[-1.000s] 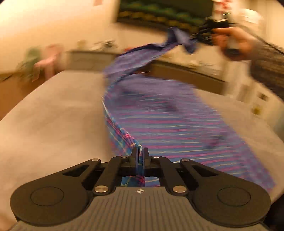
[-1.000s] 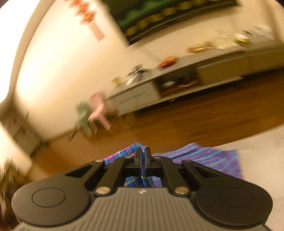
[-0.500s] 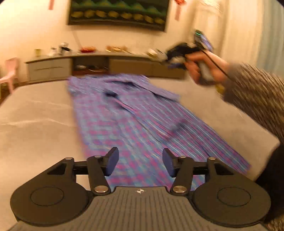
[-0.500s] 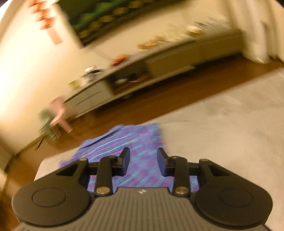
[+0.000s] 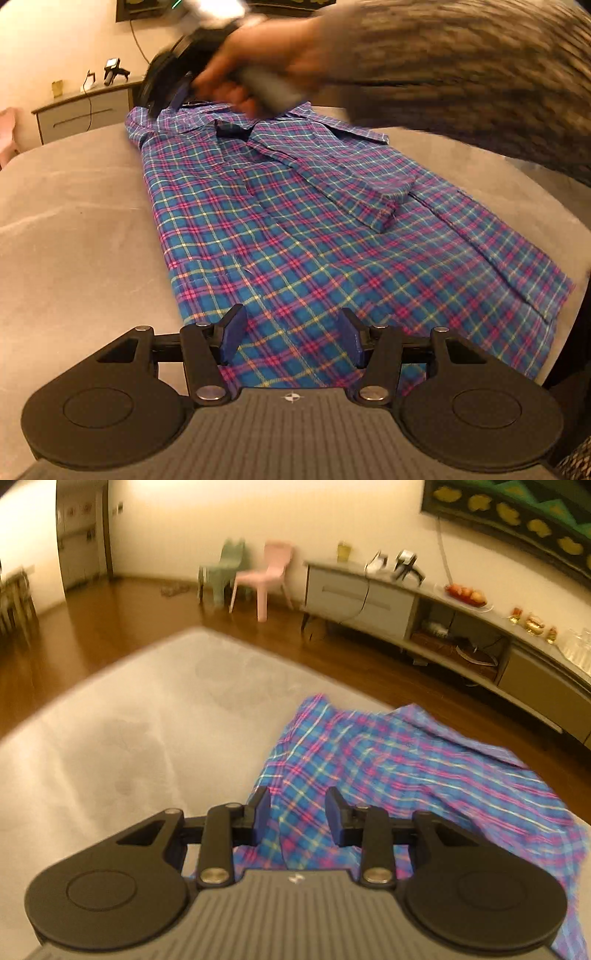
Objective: Fold clothes
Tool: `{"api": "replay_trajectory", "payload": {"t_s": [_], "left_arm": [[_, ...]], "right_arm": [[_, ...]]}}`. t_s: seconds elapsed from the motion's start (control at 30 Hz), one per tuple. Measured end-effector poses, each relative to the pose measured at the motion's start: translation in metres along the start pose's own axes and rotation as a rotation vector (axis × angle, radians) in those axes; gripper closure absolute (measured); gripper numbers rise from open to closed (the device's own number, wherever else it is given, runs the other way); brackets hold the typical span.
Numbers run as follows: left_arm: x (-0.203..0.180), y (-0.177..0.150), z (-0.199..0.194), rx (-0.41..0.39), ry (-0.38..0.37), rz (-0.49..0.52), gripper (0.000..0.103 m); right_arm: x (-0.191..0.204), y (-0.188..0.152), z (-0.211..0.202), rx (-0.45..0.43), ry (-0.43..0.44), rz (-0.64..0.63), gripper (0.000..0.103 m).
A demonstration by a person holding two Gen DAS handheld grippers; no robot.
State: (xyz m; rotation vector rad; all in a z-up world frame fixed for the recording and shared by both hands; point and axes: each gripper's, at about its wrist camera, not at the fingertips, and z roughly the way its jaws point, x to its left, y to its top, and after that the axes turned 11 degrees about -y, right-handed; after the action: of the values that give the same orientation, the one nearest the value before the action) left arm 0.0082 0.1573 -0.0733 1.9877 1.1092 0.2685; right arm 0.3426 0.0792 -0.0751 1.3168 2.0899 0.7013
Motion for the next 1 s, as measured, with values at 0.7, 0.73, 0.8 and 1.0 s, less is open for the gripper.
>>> {"api": "replay_trajectory", "payload": {"t_s": [0.7, 0.73, 0.8, 1.0], "left_arm": [[0.024, 0.006, -0.032, -0.101, -0.010, -0.157, 0.046], [0.028, 0.010, -0.035, -0.122, -0.004, -0.186, 0.045], [0.036, 0.016, -0.038, -0.152, 0.006, -0.238, 0.045], [0.051, 0.056, -0.039, -0.172, 0.072, -0.265, 0.045]], "right_arm": [[-0.144, -0.060, -0.114, -0.095, -0.261, 0.190, 0.040], [-0.156, -0.088, -0.134, -0.073, -0.315, 0.157, 0.040], [-0.172, -0.137, -0.163, -0.020, -0.339, 0.119, 0.040], [-0.170, -0.208, -0.182, 0.033, -0.311, 0.029, 0.034]]}}
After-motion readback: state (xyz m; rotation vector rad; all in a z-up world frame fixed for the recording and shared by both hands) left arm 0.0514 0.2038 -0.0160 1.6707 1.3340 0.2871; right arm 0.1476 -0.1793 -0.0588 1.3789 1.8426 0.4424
